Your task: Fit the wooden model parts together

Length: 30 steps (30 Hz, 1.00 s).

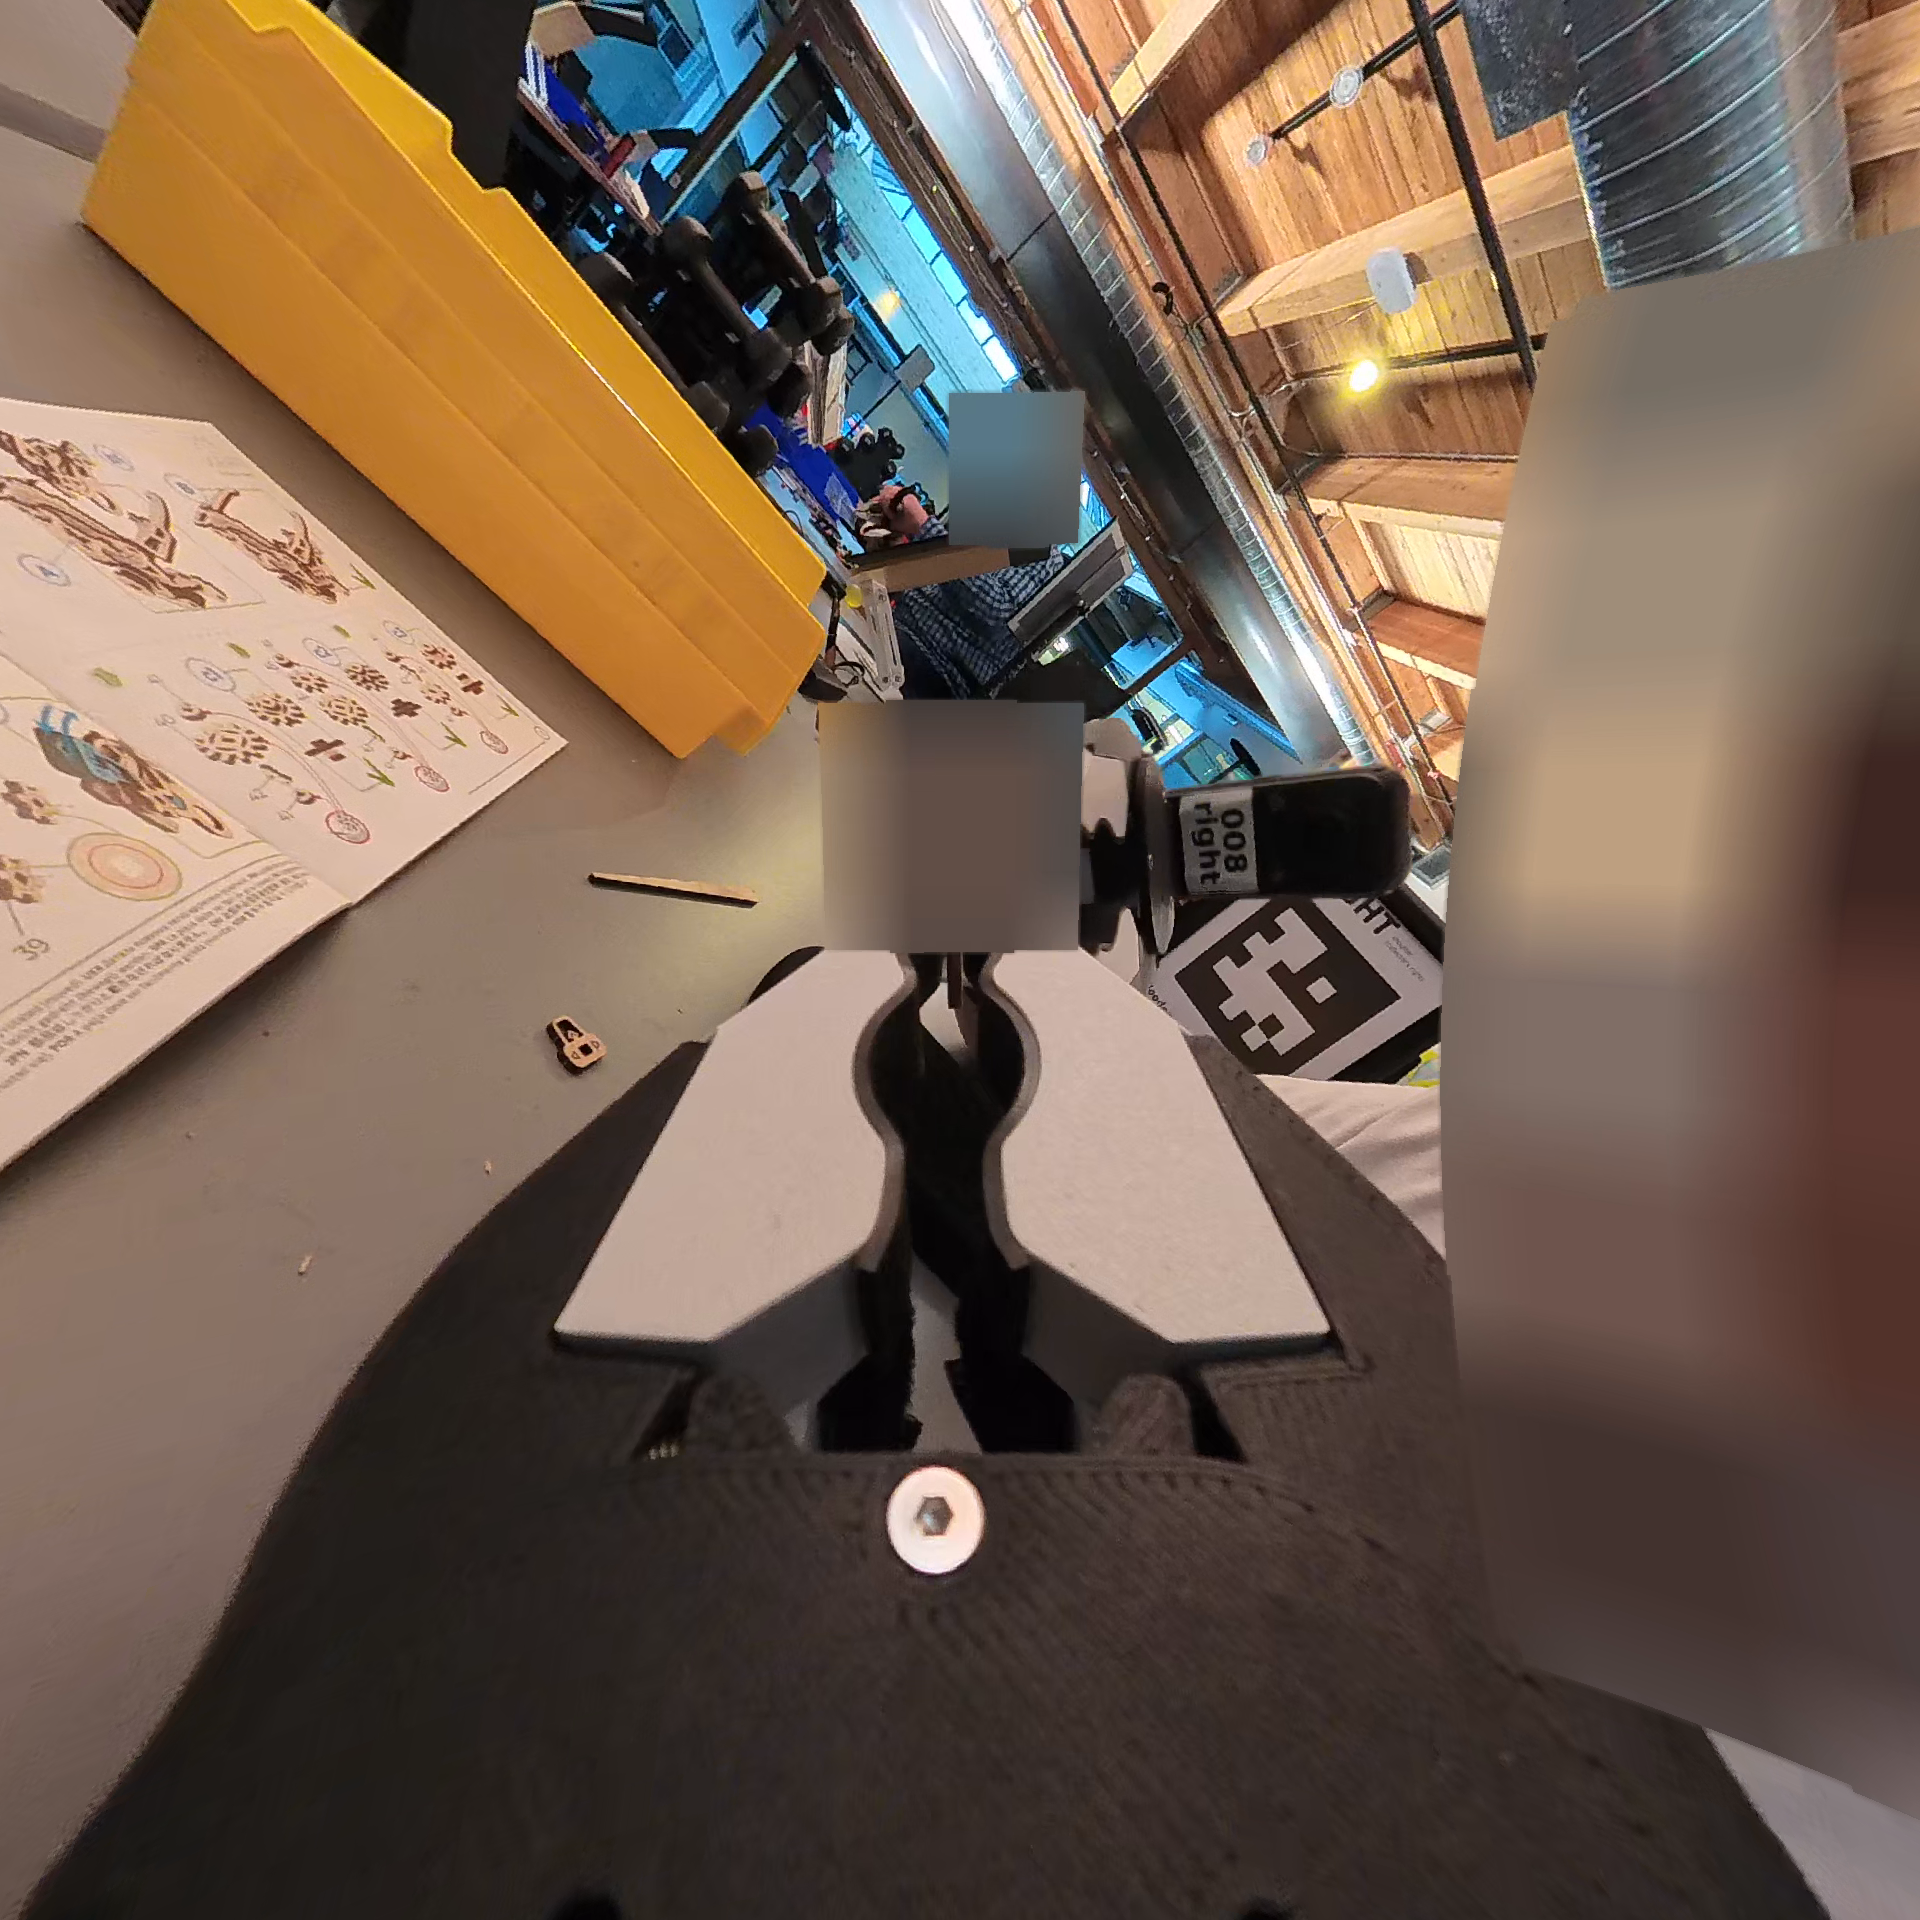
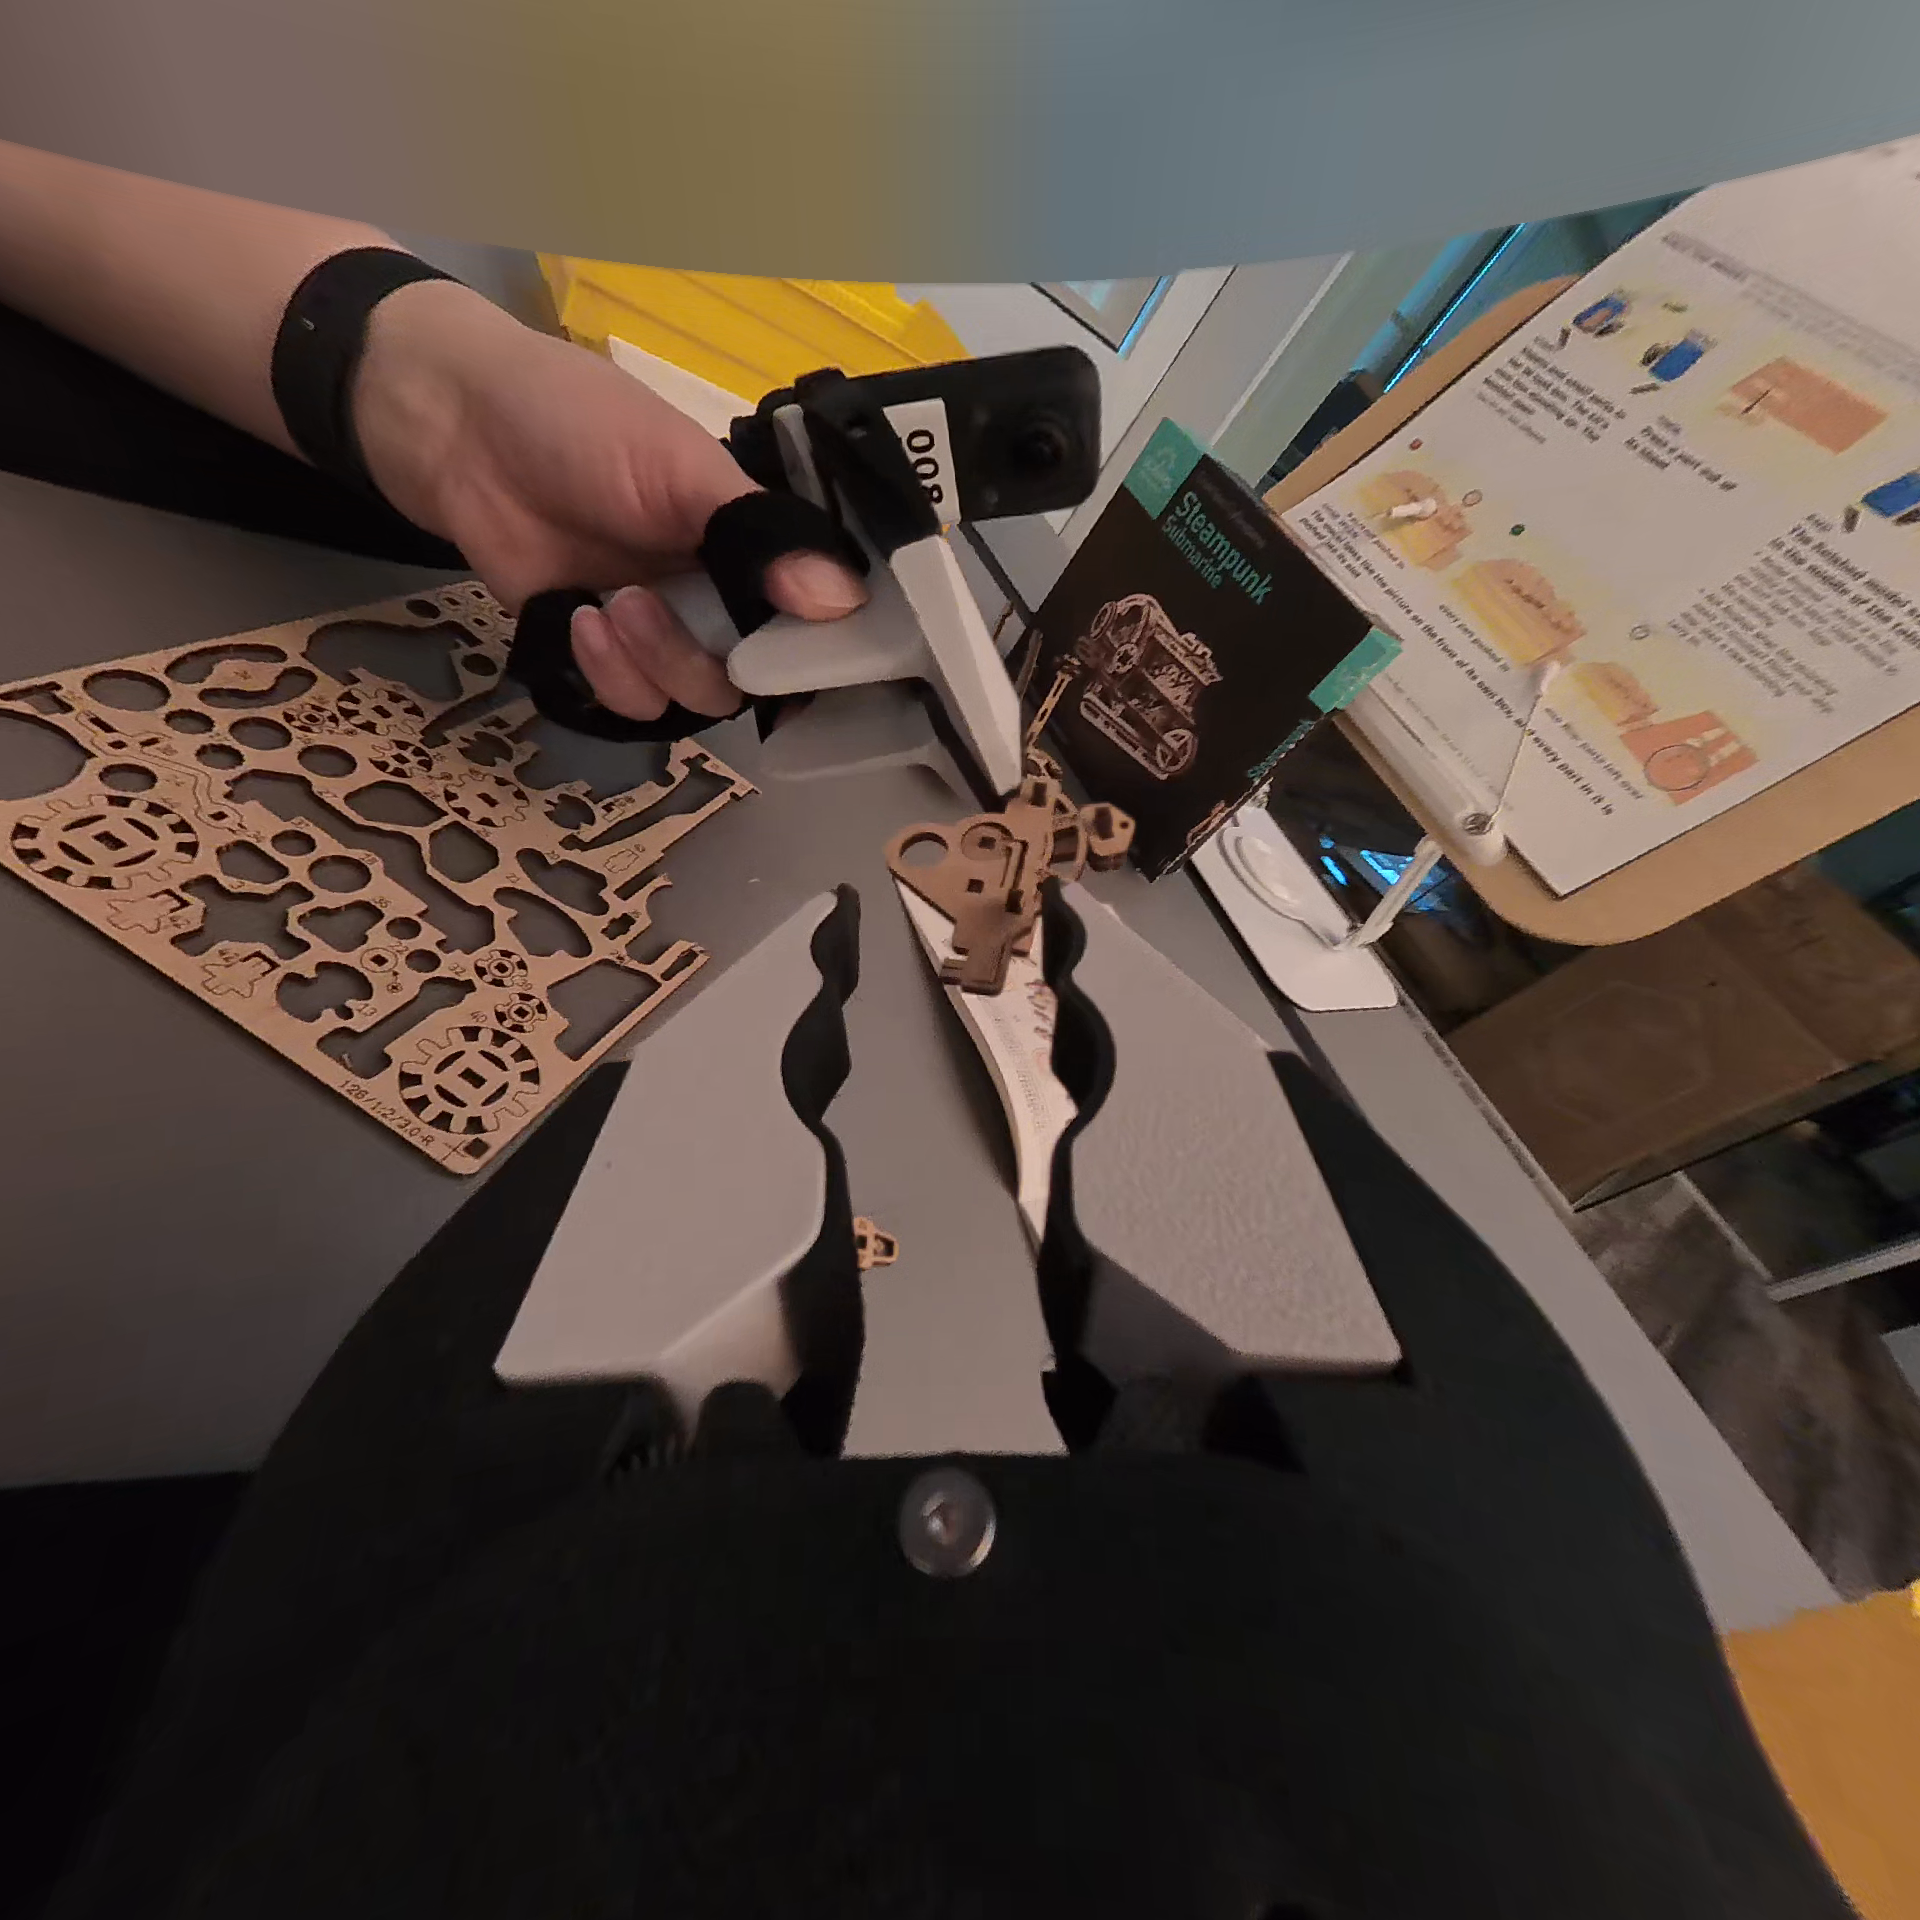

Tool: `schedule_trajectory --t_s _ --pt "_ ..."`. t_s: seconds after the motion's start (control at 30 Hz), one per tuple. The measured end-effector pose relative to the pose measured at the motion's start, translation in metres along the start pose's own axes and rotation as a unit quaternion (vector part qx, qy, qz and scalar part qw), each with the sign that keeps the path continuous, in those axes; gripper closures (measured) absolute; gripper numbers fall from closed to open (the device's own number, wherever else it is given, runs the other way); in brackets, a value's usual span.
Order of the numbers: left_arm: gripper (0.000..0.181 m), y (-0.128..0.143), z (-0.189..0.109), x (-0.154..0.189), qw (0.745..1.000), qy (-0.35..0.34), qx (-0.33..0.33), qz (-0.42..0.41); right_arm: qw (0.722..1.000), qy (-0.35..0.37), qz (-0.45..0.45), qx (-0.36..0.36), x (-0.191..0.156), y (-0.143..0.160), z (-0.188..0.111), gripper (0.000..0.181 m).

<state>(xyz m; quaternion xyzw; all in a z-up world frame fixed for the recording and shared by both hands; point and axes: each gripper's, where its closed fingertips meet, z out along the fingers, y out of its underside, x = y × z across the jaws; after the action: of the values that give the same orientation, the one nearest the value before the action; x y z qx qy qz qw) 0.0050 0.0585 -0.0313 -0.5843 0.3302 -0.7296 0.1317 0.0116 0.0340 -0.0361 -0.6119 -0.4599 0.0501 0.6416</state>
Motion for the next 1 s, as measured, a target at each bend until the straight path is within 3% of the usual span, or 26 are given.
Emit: schedule_trajectory --t_s 0.13,0.27,0.4,0.57,0.63,0.77,0.9,1.0 --pt "0.181 0.004 0.003 0.001 1.0 0.004 -0.009 -0.003 1.0 0.006 -0.025 0.0 -0.002 -0.001 0.0 0.147" --pt "0.181 0.022 0.007 -0.003 0.997 -0.008 -0.071 0.024 0.998 -0.019 0.044 0.036 0.002 -0.01 -0.006 0.148" --pt "0.181 0.042 0.008 -0.008 0.988 -0.008 -0.147 0.037 0.983 -0.117 0.134 0.046 -0.004 -0.004 -0.014 0.147" --pt "0.181 0.063 0.008 -0.002 0.975 0.021 -0.217 0.034 0.981 -0.178 0.07 0.028 -0.027 0.019 -0.016 0.14" --pt "0.181 0.073 0.006 -0.003 0.967 0.02 -0.251 0.042 0.974 -0.209 0.078 0.036 -0.038 0.015 -0.018 0.139" --pt "0.181 0.077 0.007 0.001 0.966 0.039 -0.254 0.013 0.965 -0.256 0.054 0.034 -0.062 0.008 -0.021 0.119" --pt "0.181 0.075 0.005 0.003 0.967 0.06 -0.246 -0.03 0.972 -0.233 -0.002 -0.02 -0.069 0.02 -0.012 0.097" --pt "0.181 0.073 0.006 0.004 0.968 0.069 -0.238 -0.046 0.975 -0.22 -0.008 -0.036 -0.067 0.027 -0.008 0.108"
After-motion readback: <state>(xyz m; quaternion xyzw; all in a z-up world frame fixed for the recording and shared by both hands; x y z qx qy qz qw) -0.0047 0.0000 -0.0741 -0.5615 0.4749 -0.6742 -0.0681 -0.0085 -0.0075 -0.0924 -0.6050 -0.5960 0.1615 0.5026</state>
